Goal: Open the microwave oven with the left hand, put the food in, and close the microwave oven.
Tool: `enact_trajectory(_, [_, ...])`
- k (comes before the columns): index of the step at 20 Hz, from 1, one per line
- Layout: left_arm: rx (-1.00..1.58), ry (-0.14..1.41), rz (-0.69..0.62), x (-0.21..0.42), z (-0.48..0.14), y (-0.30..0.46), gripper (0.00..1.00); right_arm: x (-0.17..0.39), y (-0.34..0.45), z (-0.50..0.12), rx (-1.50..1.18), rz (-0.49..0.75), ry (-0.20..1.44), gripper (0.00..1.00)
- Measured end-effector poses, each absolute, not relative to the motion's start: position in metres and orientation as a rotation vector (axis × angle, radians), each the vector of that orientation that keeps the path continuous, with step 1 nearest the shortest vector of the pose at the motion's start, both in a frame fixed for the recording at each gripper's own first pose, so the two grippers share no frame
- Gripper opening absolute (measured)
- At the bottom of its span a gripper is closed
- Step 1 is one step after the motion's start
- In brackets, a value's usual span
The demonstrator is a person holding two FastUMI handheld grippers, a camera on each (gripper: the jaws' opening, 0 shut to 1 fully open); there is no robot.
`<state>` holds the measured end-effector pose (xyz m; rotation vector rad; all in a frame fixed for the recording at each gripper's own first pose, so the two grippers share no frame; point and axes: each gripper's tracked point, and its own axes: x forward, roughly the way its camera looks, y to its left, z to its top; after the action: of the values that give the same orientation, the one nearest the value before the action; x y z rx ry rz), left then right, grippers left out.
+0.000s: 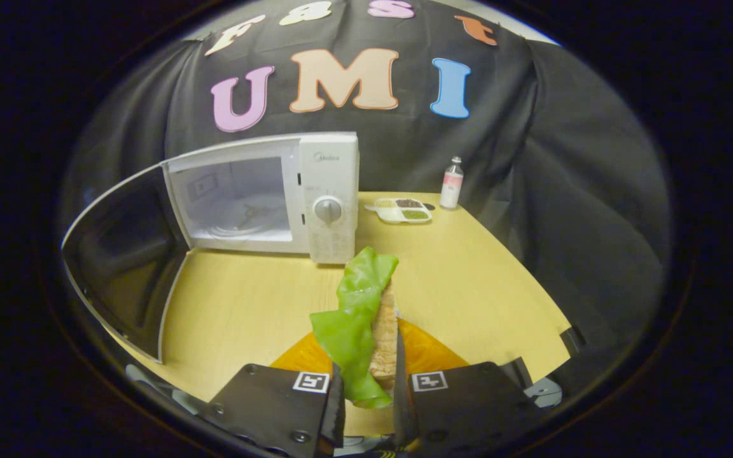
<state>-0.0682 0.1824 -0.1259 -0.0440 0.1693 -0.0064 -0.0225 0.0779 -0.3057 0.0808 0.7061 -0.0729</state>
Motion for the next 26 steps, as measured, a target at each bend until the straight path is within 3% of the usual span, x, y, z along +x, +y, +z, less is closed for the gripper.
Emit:
enact_trajectory(1, [-0.047, 0.169, -0.009, -0.068, -0.126, 0.182, 1.00, -0.015, 0.081, -0.296, 0.112, -0.065, 0.688, 0.28])
enact_trajectory(2, [-0.052, 0.167, -0.013, -0.066, -0.125, 0.181, 1.00, -0.010, 0.087, -0.286, 0.156, -0.053, 0.675, 0.32])
enact_trajectory(3, [-0.056, 0.168, -0.017, -0.067, -0.126, 0.180, 1.00, -0.004, 0.094, -0.278, 0.217, -0.037, 0.666, 0.28])
enact_trajectory(7, [-0.073, 0.178, -0.007, -0.068, -0.128, 0.185, 0.98, 0.020, 0.133, -0.272, 0.422, 0.007, 0.688, 0.32])
enact_trajectory(8, [-0.075, 0.180, 0.009, -0.070, -0.126, 0.190, 0.98, 0.023, 0.142, -0.274, 0.450, 0.018, 0.703, 0.27])
enact_trajectory(10, [-0.091, 0.167, 0.032, -0.071, -0.118, 0.197, 0.94, 0.030, 0.168, -0.279, 0.596, 0.048, 0.738, 0.32])
enact_trajectory(11, [-0.103, 0.162, 0.041, -0.071, -0.116, 0.199, 1.00, 0.032, 0.181, -0.280, 0.712, 0.051, 0.758, 0.32])
enact_trajectory(14, [-0.135, 0.158, 0.066, -0.072, -0.110, 0.205, 0.98, 0.055, 0.202, -0.294, 1.006, -0.001, 0.800, 0.28])
enact_trajectory(16, [-0.153, 0.155, 0.083, -0.072, -0.105, 0.210, 0.99, 0.066, 0.218, -0.302, 1.119, -0.035, 0.823, 0.32])
enact_trajectory(24, [-0.148, 0.130, 0.109, -0.069, -0.093, 0.221, 0.94, 0.117, 0.279, -0.334, 1.384, -0.125, 0.867, 0.32])
enact_trajectory(25, [-0.149, 0.133, 0.112, -0.068, -0.094, 0.220, 0.95, 0.124, 0.284, -0.337, 1.396, -0.138, 0.865, 0.27])
enact_trajectory(26, [-0.151, 0.134, 0.117, -0.067, -0.093, 0.221, 0.94, 0.132, 0.289, -0.339, 1.412, -0.150, 0.856, 0.32])
